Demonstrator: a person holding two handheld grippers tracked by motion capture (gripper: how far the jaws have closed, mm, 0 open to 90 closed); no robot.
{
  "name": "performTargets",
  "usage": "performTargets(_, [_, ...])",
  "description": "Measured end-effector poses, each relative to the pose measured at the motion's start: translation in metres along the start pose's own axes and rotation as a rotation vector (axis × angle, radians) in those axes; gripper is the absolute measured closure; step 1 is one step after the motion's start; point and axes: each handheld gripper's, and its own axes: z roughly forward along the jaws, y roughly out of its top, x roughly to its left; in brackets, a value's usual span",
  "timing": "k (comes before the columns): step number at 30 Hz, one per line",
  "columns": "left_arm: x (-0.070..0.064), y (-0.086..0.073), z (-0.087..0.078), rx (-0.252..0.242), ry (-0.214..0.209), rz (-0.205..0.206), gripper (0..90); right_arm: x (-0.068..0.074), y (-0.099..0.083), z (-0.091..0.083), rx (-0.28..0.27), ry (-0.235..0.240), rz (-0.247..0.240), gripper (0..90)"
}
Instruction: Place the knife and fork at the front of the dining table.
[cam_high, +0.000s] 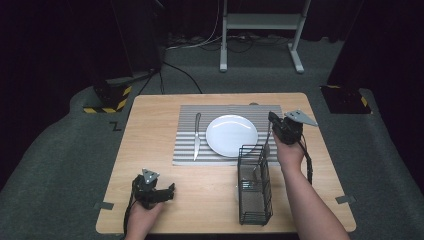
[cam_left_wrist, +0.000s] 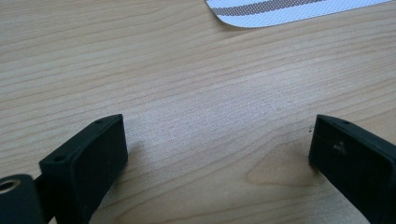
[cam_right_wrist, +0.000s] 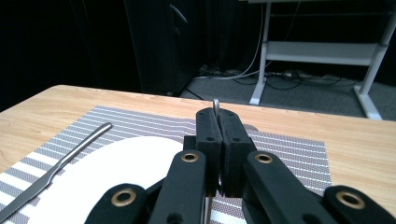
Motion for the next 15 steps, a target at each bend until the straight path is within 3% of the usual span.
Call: performTargets(15, [-0.001,-0.001,-0.001,-0.002,0.005,-0.001,4.9,-0.019,-0.005,0.040,0.041,0.006,0.063,87.7])
